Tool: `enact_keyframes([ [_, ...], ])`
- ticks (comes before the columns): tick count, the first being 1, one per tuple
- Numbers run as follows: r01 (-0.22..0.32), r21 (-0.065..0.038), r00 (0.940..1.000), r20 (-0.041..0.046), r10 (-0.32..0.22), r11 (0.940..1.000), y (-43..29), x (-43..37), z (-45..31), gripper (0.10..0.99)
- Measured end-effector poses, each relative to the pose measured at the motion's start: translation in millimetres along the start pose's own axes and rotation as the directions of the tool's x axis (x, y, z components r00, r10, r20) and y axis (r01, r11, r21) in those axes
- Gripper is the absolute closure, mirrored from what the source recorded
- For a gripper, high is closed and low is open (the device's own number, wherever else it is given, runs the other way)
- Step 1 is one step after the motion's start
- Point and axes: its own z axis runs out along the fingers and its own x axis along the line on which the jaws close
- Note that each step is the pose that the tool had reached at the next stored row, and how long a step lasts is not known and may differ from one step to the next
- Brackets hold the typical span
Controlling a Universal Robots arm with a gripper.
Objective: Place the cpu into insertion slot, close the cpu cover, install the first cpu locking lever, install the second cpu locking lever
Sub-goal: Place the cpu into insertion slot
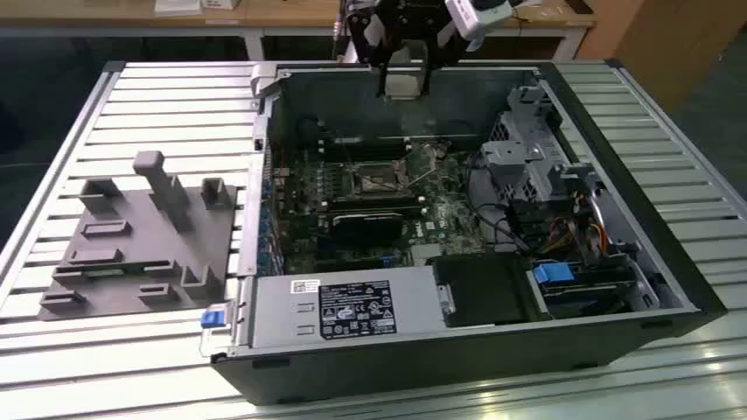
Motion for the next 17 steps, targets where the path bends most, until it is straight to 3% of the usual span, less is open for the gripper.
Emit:
enact_keyframes([
  [12,0.0,0.0,1.0,0.0,0.0,1.0,0.0,0.0,0.1,0.545],
  [17,0.0,0.0,1.0,0.0018,0.0,1.0,-0.5,0.2,5.6,0.545],
])
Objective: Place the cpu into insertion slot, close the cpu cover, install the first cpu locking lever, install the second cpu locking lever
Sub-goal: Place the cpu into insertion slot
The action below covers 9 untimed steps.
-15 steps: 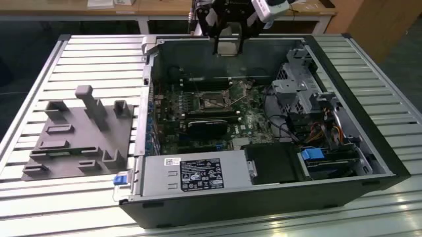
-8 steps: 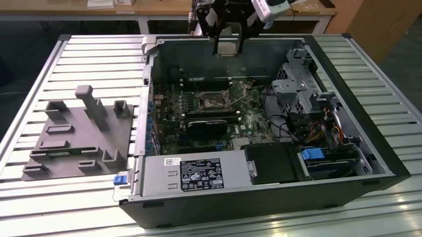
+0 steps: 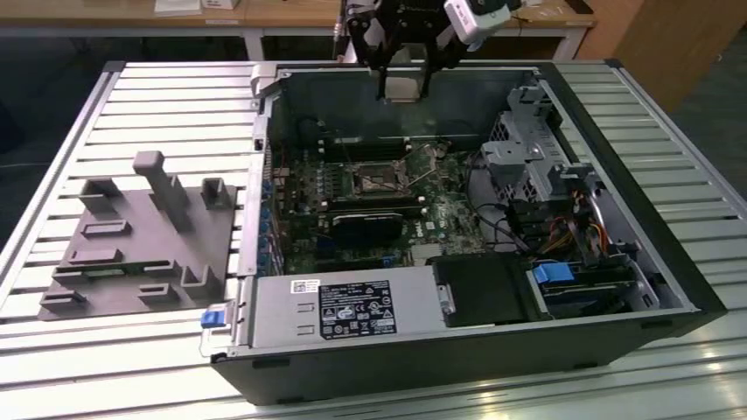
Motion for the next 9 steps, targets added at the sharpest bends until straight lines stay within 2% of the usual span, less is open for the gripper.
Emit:
enact_keyframes([
  [9,0.0,0.0,1.0,0.0003,0.0,1.0,-1.5,0.0,16.3,0.545],
])
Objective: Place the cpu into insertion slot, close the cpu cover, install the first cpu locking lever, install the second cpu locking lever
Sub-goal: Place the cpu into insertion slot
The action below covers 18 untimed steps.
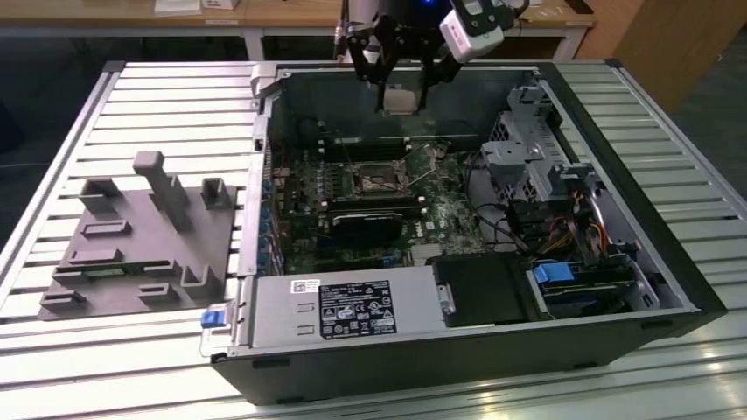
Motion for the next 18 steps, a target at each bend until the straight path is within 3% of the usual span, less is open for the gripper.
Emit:
enact_keyframes([
  [18,0.0,0.0,1.0,0.0,0.0,1.0,-3.0,0.6,32.7,0.545],
])
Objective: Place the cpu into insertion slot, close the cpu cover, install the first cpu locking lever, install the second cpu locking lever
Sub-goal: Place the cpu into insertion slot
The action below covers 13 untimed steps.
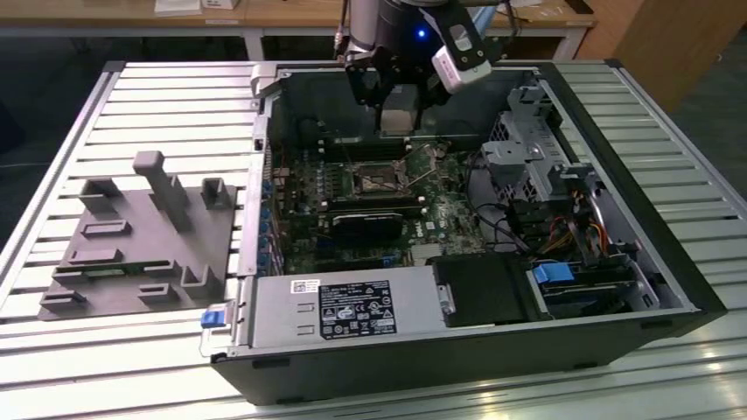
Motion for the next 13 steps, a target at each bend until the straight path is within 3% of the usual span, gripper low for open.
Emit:
enact_keyframes([
  [13,0.0,0.0,1.0,0.0,0.0,1.0,-2.2,2.8,23.5,0.545],
])
